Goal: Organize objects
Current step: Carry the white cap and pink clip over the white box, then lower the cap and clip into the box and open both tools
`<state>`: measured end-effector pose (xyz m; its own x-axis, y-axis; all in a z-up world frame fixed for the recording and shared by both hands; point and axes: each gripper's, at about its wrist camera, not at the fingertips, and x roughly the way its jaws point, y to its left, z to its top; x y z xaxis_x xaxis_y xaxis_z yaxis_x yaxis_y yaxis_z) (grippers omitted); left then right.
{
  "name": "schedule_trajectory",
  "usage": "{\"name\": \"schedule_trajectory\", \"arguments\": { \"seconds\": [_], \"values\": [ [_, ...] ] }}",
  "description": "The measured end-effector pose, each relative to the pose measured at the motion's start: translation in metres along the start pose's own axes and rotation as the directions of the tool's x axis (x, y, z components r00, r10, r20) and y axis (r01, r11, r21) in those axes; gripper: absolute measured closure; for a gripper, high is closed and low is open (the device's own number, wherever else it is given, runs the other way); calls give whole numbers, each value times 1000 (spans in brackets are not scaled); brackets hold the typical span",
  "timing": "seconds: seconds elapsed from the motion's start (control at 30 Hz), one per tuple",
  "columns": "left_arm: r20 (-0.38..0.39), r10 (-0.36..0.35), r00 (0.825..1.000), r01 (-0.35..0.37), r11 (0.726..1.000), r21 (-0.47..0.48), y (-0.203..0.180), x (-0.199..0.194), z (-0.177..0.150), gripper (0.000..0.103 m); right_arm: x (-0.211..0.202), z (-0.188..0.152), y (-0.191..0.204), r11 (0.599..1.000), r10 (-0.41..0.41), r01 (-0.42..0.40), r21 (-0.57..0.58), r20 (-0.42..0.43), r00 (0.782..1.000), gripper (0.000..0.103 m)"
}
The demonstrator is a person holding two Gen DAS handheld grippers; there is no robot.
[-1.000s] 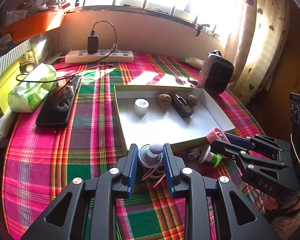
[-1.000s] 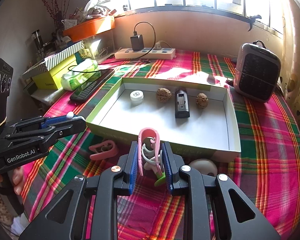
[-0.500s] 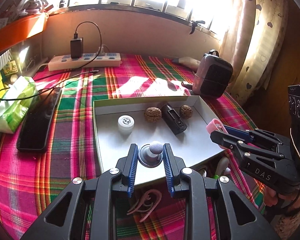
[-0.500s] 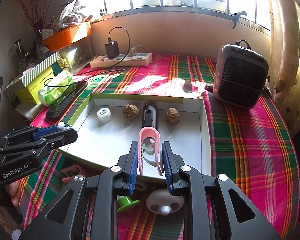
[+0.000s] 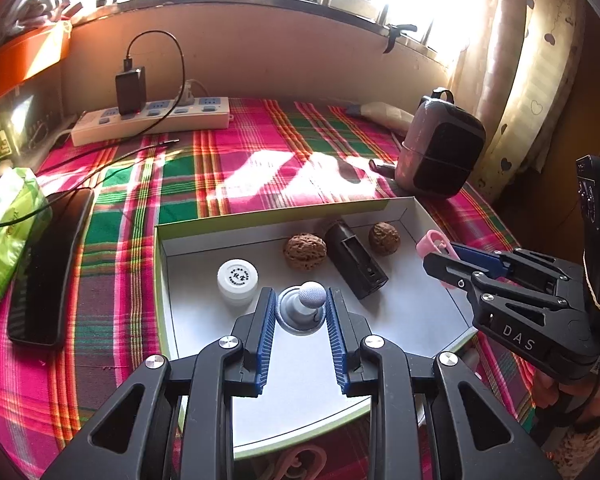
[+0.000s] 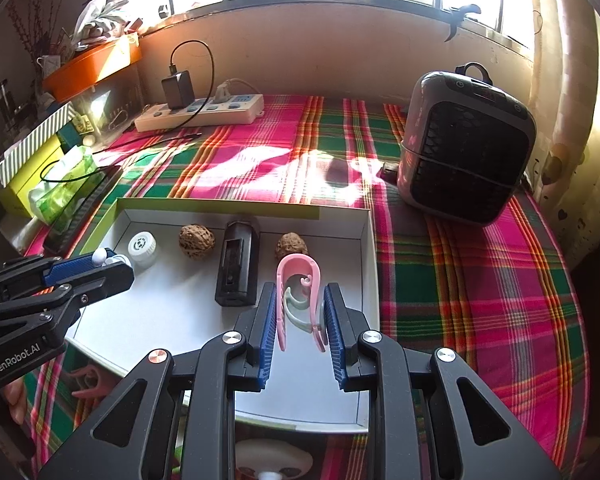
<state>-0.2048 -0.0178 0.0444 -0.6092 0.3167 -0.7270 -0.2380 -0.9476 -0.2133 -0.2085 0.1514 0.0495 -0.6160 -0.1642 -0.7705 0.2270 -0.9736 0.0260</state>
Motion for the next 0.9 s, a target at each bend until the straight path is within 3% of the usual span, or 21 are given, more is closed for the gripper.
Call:
{"name": "schedule_trajectory", "arguments": {
  "seconds": [0.3,0.9],
  "values": [
    [-34,5,999,-5,1000,-3,1,21,7,80,16,7,-6,998,-56,56,-2,-42,998,78],
    [-67,49,997,-49,999,-9,12,42,12,80,41,16,-7,997,-70,71,7,-77,995,78]
  ]
}}
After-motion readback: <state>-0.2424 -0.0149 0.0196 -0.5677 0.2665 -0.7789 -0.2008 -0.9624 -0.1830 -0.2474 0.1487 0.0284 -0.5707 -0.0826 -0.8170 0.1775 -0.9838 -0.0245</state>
